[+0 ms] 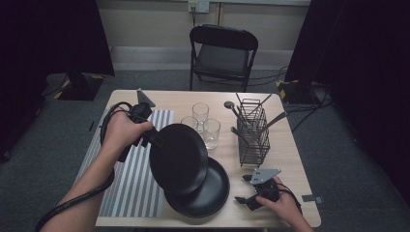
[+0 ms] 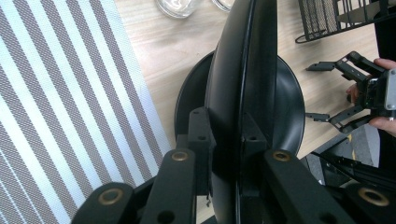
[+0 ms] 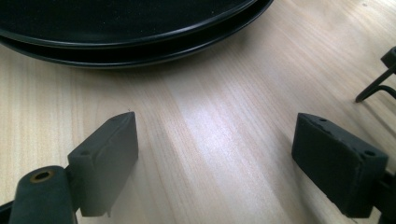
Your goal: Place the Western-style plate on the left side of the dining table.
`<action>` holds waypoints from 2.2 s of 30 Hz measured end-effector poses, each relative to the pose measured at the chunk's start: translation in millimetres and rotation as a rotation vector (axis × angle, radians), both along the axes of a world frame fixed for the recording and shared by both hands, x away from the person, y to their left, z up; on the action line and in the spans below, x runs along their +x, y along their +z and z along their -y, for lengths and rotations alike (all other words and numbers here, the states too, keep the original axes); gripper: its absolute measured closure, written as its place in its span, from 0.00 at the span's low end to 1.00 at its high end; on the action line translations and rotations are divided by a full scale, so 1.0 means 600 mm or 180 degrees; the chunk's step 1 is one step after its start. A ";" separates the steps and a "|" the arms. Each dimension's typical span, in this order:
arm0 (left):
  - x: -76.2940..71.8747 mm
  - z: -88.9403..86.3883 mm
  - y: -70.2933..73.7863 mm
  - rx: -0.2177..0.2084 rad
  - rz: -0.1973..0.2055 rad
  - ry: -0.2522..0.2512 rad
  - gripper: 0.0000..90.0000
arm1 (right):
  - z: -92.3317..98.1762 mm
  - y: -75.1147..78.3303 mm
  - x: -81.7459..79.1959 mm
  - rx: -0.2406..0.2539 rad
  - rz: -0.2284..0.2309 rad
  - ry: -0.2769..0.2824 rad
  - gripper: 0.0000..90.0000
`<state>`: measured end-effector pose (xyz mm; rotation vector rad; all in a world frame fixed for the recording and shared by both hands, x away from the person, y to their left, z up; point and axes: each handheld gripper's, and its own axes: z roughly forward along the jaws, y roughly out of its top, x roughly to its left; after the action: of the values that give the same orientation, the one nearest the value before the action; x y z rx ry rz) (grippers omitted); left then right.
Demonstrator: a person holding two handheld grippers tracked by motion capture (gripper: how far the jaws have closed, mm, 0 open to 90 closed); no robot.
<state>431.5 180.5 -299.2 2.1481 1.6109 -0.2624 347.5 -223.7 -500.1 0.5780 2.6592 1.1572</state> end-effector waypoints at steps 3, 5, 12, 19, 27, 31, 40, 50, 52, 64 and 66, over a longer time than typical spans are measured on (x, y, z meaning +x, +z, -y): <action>0.003 -0.003 0.004 0.0014 -0.0001 0.0004 0.89 | 0.001 0.000 -0.003 -0.0003 -0.0006 -0.0040 0.15; 0.005 -0.006 0.007 0.0006 -0.0008 0.0021 0.89 | 0.002 0.000 -0.004 0.0002 -0.0008 -0.0061 0.15; 0.011 -0.024 0.016 0.0006 0.0045 0.0131 0.89 | 0.008 0.000 -0.011 -0.0002 -0.0018 -0.0124 0.15; 0.013 -0.046 0.021 0.0013 0.0072 0.0207 0.89 | 0.010 0.000 -0.013 0.0000 -0.0019 -0.0157 0.15; 0.020 -0.070 0.017 -0.0030 0.0022 0.0366 0.89 | 0.010 0.000 -0.013 0.0002 -0.0024 -0.0156 0.15; 0.022 -0.081 0.018 -0.0019 0.0020 0.0445 0.88 | 0.010 0.000 -0.013 0.0001 -0.0024 -0.0157 0.15; 0.024 -0.105 0.015 -0.0006 0.0012 0.0603 0.88 | 0.010 0.000 -0.013 0.0001 -0.0022 -0.0157 0.15; 0.028 -0.133 0.017 0.0020 0.0006 0.0692 0.88 | 0.010 0.000 -0.013 0.0001 -0.0018 -0.0155 0.15; 0.028 -0.137 0.016 0.0034 0.0020 0.0745 0.88 | 0.010 0.000 -0.013 0.0001 -0.0019 -0.0155 0.15; 0.032 -0.161 0.008 0.0032 -0.0004 0.0828 0.88 | 0.010 0.000 -0.013 0.0002 -0.0016 -0.0161 0.15; 0.032 -0.167 0.005 0.0033 0.0012 0.0863 0.88 | 0.010 0.000 -0.013 0.0003 -0.0013 -0.0160 0.15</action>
<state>451.0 280.5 -296.3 1.9063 1.8789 -0.1645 339.5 -229.7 -500.1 0.6442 2.6317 1.1447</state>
